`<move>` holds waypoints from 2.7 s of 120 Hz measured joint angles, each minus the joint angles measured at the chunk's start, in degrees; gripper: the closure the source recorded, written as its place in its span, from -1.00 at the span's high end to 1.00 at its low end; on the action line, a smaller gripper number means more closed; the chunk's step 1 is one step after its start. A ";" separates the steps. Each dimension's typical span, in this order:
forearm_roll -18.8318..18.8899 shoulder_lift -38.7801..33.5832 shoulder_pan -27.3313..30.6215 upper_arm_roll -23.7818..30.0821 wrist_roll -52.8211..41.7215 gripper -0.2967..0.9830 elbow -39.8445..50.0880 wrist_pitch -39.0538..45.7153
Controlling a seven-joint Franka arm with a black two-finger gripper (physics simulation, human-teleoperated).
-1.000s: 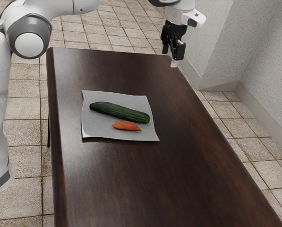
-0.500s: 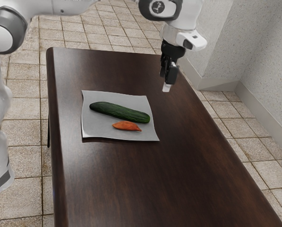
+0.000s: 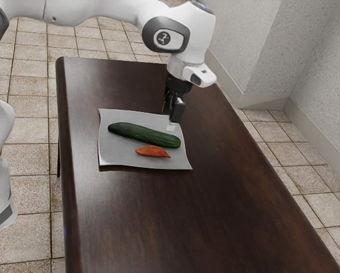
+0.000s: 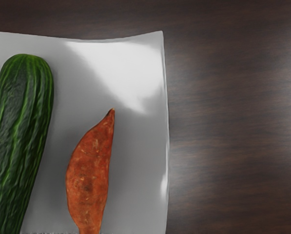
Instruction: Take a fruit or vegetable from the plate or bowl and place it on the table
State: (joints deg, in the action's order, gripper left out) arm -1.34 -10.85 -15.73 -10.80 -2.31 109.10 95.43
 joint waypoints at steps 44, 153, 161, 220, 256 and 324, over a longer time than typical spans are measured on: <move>2.27 -3.41 -1.38 -1.90 0.63 0.54 8.65 0.91; 3.27 -2.61 -3.28 -8.51 -3.55 0.54 14.41 4.63; 3.34 -1.87 -3.30 -8.75 -3.70 0.53 14.41 4.96; 3.06 1.37 -3.78 -8.81 -4.47 0.53 14.27 6.86; 2.77 4.77 -3.88 -8.57 -4.79 0.54 13.24 8.36; 1.52 7.29 -5.13 -8.20 -4.97 -0.23 11.46 10.12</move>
State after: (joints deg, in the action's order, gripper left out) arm 0.18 -3.56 -20.87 -18.99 -7.28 120.56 105.55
